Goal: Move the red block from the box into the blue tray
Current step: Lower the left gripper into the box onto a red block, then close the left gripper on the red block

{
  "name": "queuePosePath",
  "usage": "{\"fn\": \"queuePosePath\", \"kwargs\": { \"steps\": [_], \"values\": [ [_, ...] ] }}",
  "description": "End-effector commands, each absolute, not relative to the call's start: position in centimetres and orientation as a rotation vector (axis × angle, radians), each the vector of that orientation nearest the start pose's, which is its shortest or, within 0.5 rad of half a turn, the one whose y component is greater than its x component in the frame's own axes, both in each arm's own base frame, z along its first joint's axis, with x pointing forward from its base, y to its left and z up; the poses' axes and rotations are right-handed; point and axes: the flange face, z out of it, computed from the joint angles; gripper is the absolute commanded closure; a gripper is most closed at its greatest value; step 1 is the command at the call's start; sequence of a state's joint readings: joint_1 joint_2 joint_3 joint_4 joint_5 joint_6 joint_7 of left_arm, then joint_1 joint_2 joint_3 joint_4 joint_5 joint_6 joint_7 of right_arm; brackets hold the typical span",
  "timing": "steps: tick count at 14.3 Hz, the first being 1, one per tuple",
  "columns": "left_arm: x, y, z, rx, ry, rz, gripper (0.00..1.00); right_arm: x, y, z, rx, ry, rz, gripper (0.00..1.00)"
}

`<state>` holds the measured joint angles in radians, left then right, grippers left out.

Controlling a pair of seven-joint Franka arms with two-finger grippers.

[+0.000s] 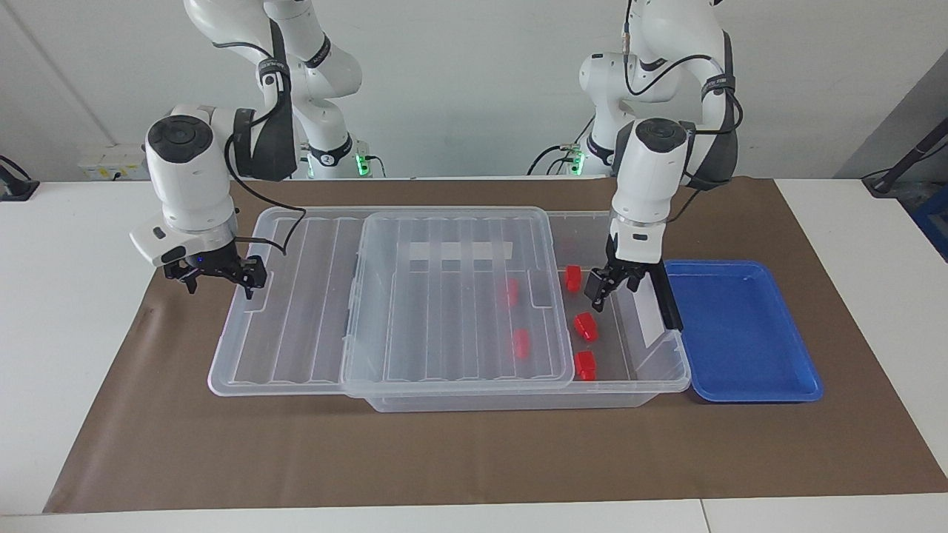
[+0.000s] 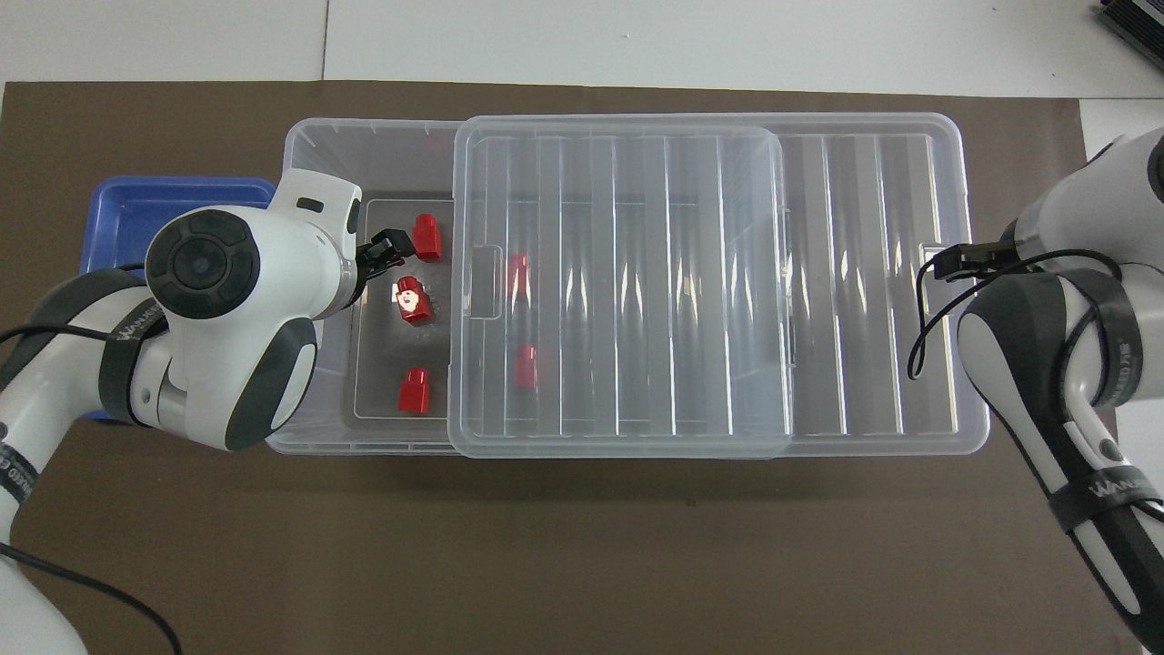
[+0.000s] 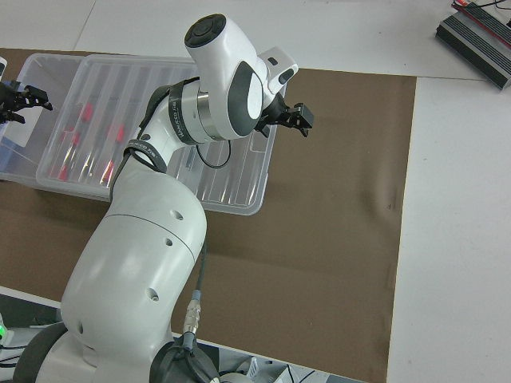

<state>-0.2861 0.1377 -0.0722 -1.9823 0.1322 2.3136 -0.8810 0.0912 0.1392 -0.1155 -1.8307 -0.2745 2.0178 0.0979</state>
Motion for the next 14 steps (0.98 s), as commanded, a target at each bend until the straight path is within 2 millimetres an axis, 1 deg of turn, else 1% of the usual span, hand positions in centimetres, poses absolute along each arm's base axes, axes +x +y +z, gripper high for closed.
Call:
{"fn": "queuePosePath", "kwargs": {
  "steps": [1, 5, 7, 10, 14],
  "values": [
    [56.3, -22.5, 39.5, -3.074, -0.637, -0.365, 0.00, 60.5, -3.7, 46.0, -3.446, -0.043, -0.095, 0.00],
    [56.6, -23.6, 35.6, -3.062, -0.541, -0.352, 0.00, 60.5, -4.1, 46.1, -3.465, -0.049, -0.092, 0.00],
    [56.1, -24.7, 33.4, -3.027, -0.421, -0.348, 0.00, 60.5, -4.1, 46.1, -3.472, -0.054, -0.090, 0.00],
    [55.9, -24.7, 32.1, -3.037, -0.403, -0.352, 0.00, 60.4, -4.1, 46.1, -3.486, -0.067, -0.083, 0.00],
    [54.4, -24.2, 29.4, -3.063, -0.380, -0.353, 0.00, 60.4, -4.3, 46.1, -3.492, -0.063, -0.081, 0.00]
  ]
}}
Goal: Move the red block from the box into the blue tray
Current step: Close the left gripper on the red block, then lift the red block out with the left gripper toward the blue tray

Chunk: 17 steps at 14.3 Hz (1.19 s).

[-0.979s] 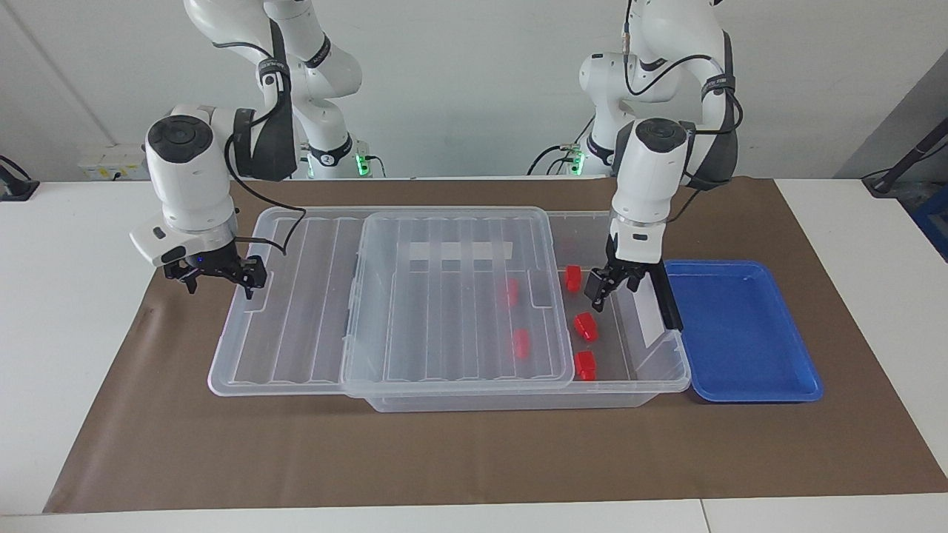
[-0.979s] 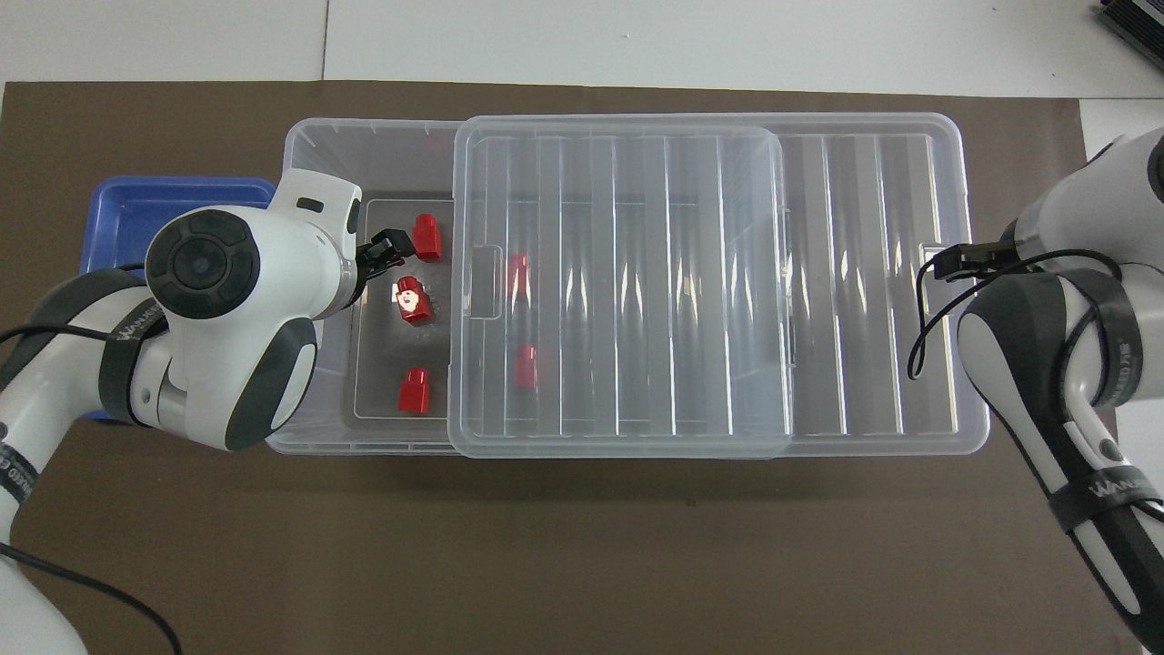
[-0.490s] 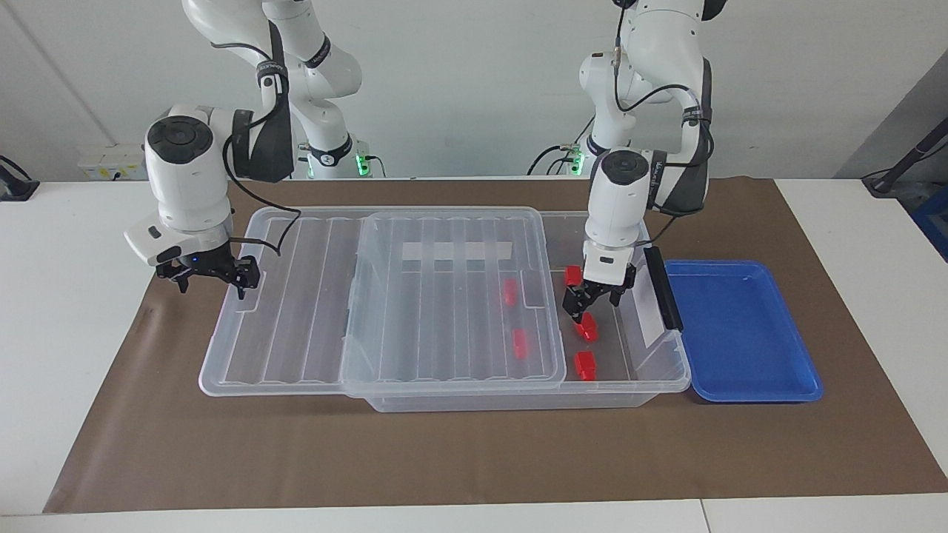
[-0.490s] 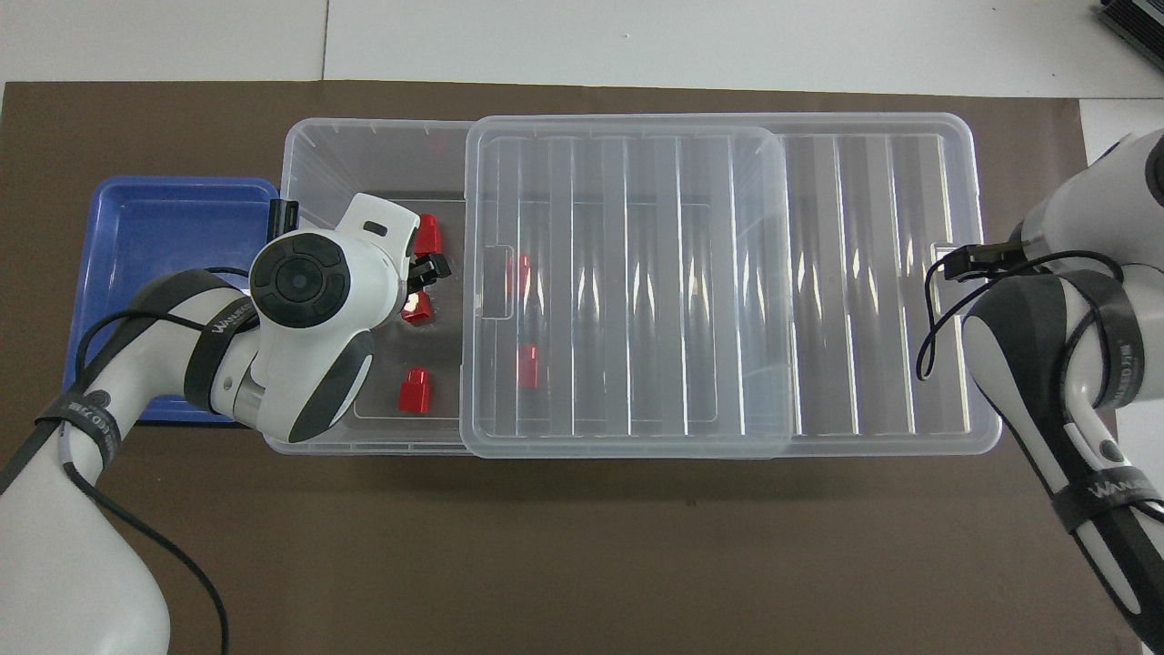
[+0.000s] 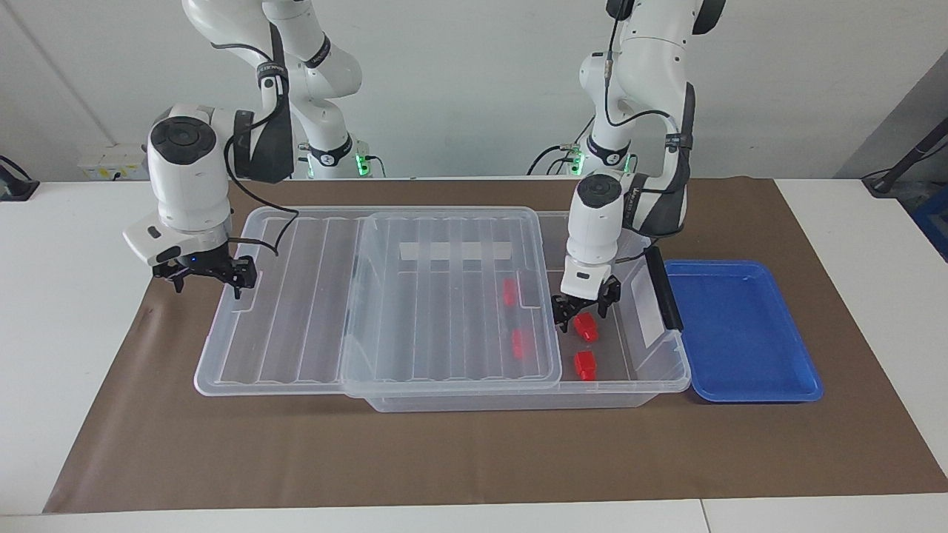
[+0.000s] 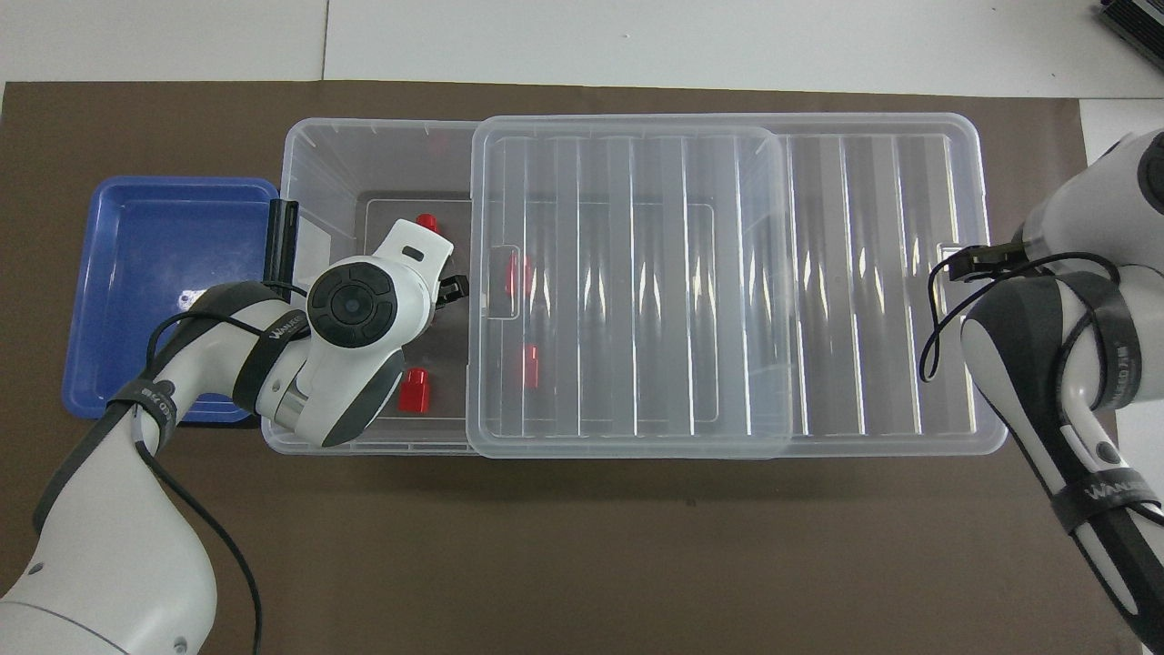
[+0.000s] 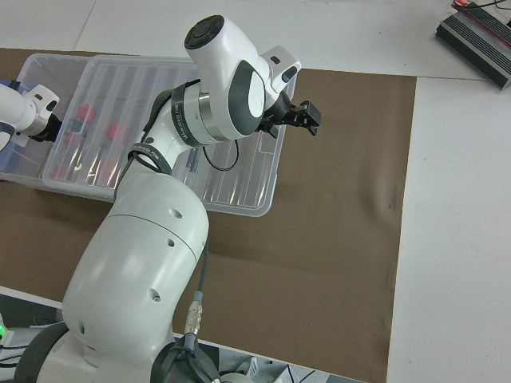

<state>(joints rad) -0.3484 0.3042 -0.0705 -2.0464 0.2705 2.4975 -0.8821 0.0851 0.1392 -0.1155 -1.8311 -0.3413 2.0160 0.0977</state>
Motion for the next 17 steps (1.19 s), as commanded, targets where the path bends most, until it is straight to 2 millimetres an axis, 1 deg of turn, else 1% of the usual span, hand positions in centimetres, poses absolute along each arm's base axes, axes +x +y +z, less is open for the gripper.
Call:
{"fn": "queuePosePath", "kwargs": {
  "steps": [1, 3, 4, 5, 6, 7, 8, 9, 11, 13, 14, 15, 17],
  "values": [
    [54.4, -24.0, 29.3, -3.061, -0.370, -0.352, 0.00, 60.4, -4.2, 46.1, -3.495, -0.068, -0.082, 0.00],
    [54.3, -24.0, 29.2, -3.062, -0.367, -0.349, 0.00, 60.5, -4.2, 46.2, -3.499, -0.071, -0.085, 0.00],
    [54.3, -24.0, 29.2, -3.062, -0.367, -0.349, 0.04, 60.4, -4.2, 46.2, -3.499, -0.071, -0.082, 0.00],
    [54.3, -23.9, 29.1, -3.060, -0.369, -0.345, 0.23, 60.4, -4.2, 46.4, -3.497, -0.060, -0.089, 0.00],
    [54.4, -23.9, 29.2, -3.058, -0.368, -0.344, 0.52, 60.4, -4.1, 46.8, -3.484, -0.040, -0.089, 0.00],
    [54.4, -24.0, 29.3, -3.057, -0.367, -0.343, 0.77, 60.4, -4.1, 47.7, -3.471, -0.021, -0.113, 0.00],
    [54.5, -23.9, 29.4, -3.054, -0.370, -0.340, 0.98, 60.1, -4.1, 48.6, -3.434, 0.014, -0.132, 0.00],
    [54.5, -24.1, 29.5, -3.049, -0.368, -0.332, 1.00, 59.8, -3.7, 49.6, -3.387, 0.044, -0.155, 0.00],
    [54.9, -24.0, 30.0, -3.038, -0.387, -0.320, 1.00, 59.4, -3.2, 51.4, -3.356, 0.069, -0.180, 0.00],
    [55.7, -24.3, 31.6, -3.014, -0.405, -0.300, 1.00, 58.5, -3.4, 53.7, -3.282, 0.128, -0.217, 0.00],
    [56.3, -24.5, 32.9, -3.004, -0.424, -0.294, 1.00, 57.8, -3.5, 55.2, -3.233, 0.160, -0.227, 0.00],
    [56.9, -24.3, 34.5, -2.998, -0.455, -0.290, 1.00, 57.4, -3.4, 56.4, -3.221, 0.171, -0.211, 0.00],
    [58.0, -24.3, 37.5, -3.026, -0.570, -0.247, 1.00, 56.9, -3.3, 58.5, -3.218, 0.187, -0.166, 0.00]
  ]
}}
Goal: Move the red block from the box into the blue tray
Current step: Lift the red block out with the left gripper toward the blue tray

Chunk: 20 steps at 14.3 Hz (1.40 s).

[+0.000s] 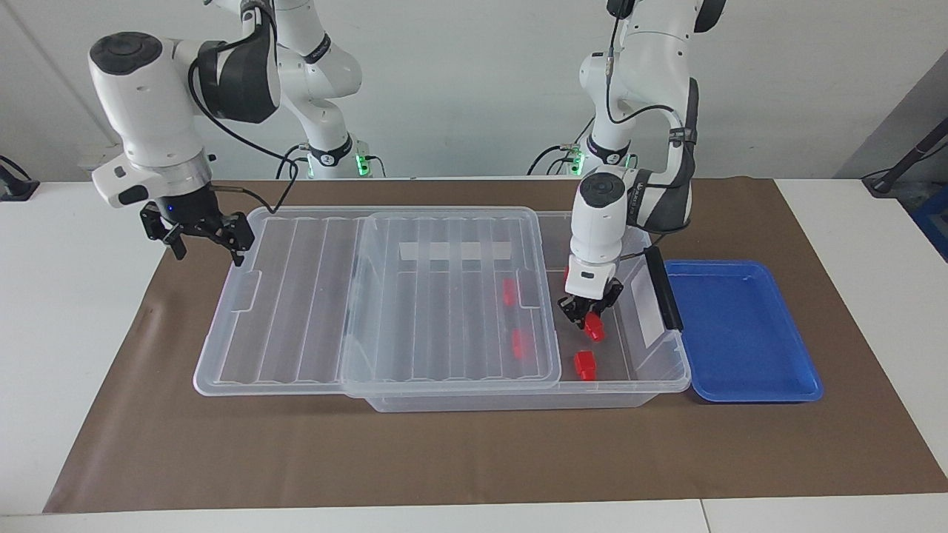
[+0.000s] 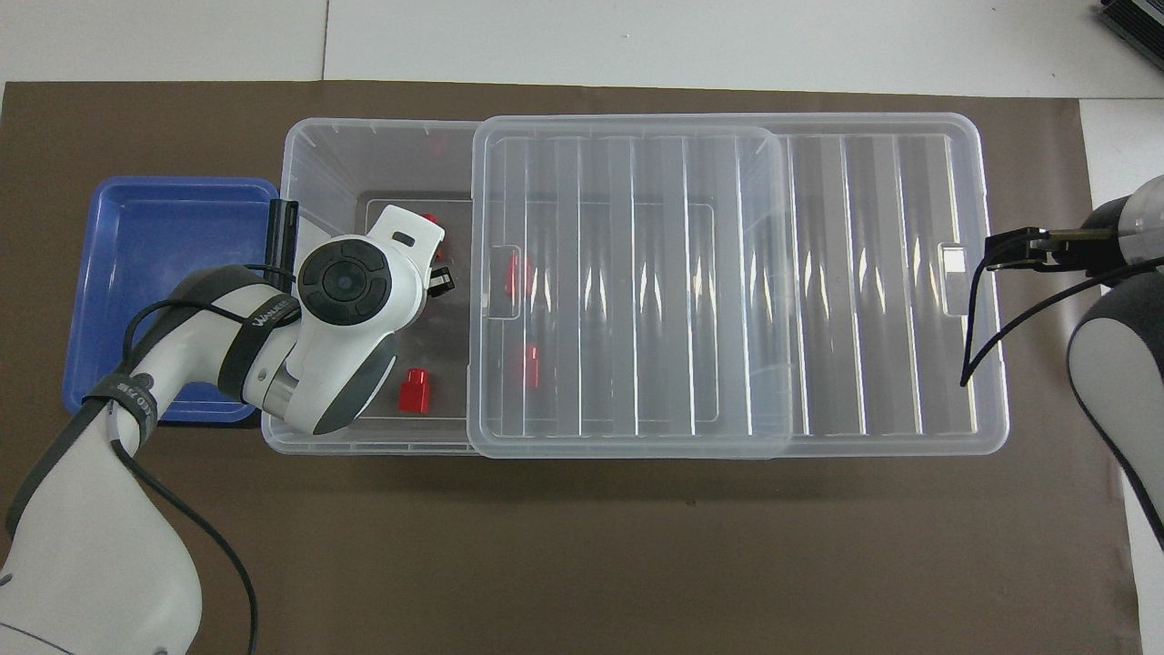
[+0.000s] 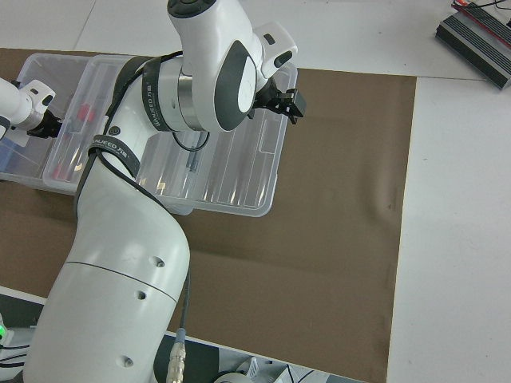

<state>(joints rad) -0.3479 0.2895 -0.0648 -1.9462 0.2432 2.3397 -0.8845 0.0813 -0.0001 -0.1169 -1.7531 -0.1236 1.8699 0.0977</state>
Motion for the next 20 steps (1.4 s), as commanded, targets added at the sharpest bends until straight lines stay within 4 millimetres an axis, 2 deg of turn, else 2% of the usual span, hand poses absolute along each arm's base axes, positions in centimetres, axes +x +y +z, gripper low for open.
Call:
{"fn": "queuePosePath", "kwargs": {
  "steps": [1, 5, 11, 13, 14, 16, 20],
  "values": [
    [58.4, -24.2, 39.1, -3.026, -0.599, -0.230, 1.00, 56.7, -3.1, 59.5, -3.204, 0.192, -0.146, 0.00],
    [59.0, -22.7, 44.0, -3.009, -0.683, -0.191, 1.00, 55.3, -2.5, 62.7, -3.185, 0.199, -0.049, 0.00],
    [57.6, -20.4, 50.5, -3.006, -0.749, -0.151, 1.00, 54.9, -2.4, 62.8, -3.125, 0.233, -0.028, 0.00],
    [57.5, -19.2, 52.4, -3.005, -0.666, -0.104, 1.00, 54.8, -2.4, 62.9, -3.128, 0.231, -0.028, 0.00],
    [57.6, -17.6, 53.6, -3.027, -0.613, -0.058, 1.00, 54.8, -2.3, 62.9, -3.138, 0.227, -0.027, 0.00],
    [57.3, -12.9, 56.6, -3.098, -0.515, -0.014, 1.00, 54.8, -2.4, 62.9, -3.140, 0.224, -0.022, 0.00],
    [56.3, -4.5, 59.2, -3.134, -0.114, 0.023, 1.00, 54.8, -2.2, 62.9, -3.140, 0.219, -0.024, 0.00]
  ]
}}
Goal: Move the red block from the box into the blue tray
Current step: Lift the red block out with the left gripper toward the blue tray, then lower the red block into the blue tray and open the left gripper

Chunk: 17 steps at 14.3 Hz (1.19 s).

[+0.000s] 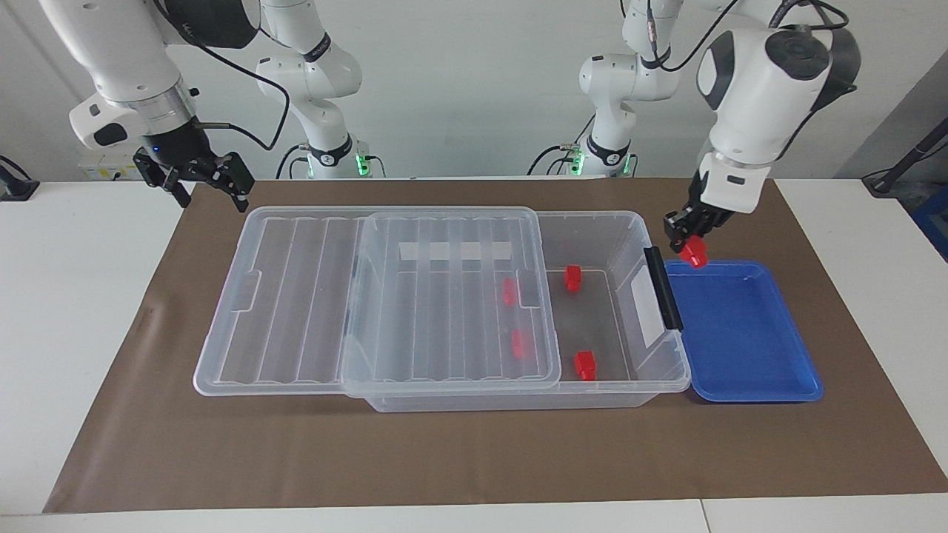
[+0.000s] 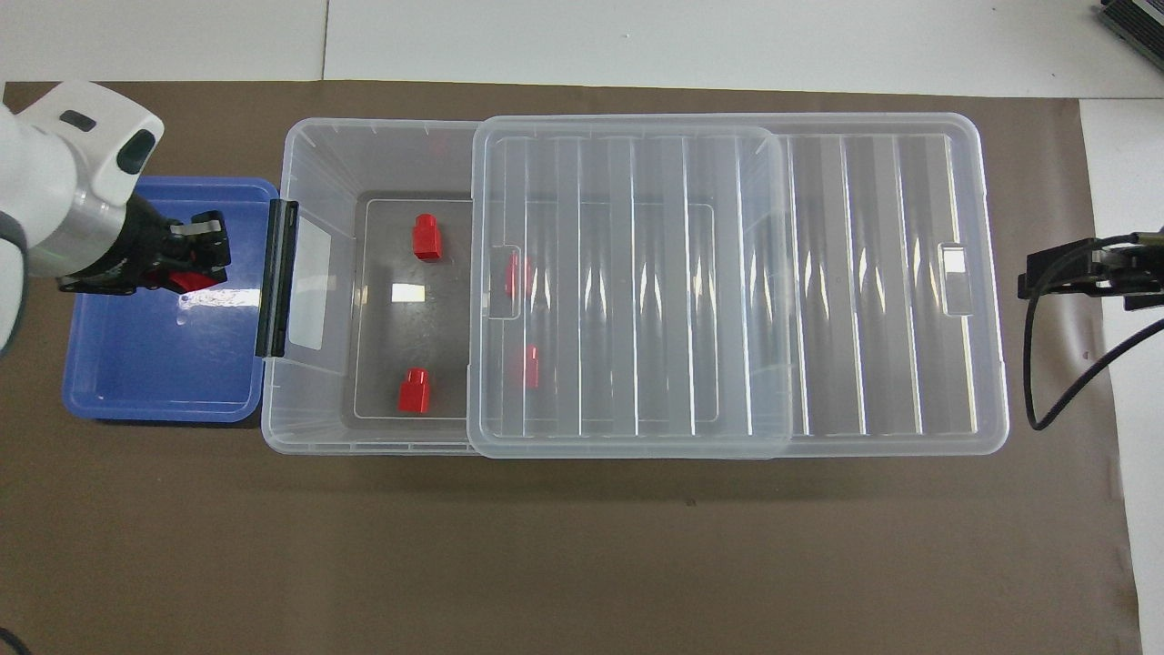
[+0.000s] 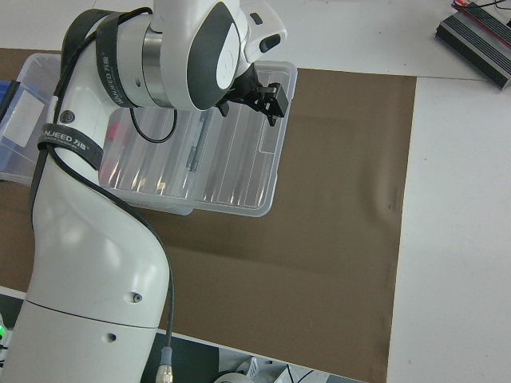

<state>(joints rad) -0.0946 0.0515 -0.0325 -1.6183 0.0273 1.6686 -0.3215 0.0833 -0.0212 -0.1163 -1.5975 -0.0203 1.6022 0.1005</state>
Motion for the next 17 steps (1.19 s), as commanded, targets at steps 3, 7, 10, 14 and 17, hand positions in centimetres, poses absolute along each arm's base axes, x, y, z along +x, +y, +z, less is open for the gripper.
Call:
{"fn": "queuePosePath", "kwargs": {
  "steps": [3, 7, 10, 14, 17],
  "values": [
    [56.4, 0.7, 58.0, -3.129, 0.121, -0.052, 1.00, 54.9, -2.1, 62.8, -3.140, 0.219, -0.034, 0.00],
    [57.1, 2.8, 50.9, -3.106, 0.188, -0.185, 1.00, 55.0, -2.3, 62.7, -3.140, 0.210, -0.036, 0.00],
    [57.9, 5.6, 46.3, -3.076, 0.352, -0.214, 1.00, 55.0, -3.2, 62.5, -3.144, 0.162, -0.046, 0.12],
    [57.5, 7.1, 41.5, -3.056, 0.388, -0.266, 1.00, 55.6, -6.0, 60.7, -3.149, 0.120, -0.103, 0.86],
    [57.6, 7.2, 36.5, -3.054, 0.354, -0.317, 1.00, 56.2, -9.0, 58.7, -3.159, 0.051, -0.159, 1.00]
  ]
}}
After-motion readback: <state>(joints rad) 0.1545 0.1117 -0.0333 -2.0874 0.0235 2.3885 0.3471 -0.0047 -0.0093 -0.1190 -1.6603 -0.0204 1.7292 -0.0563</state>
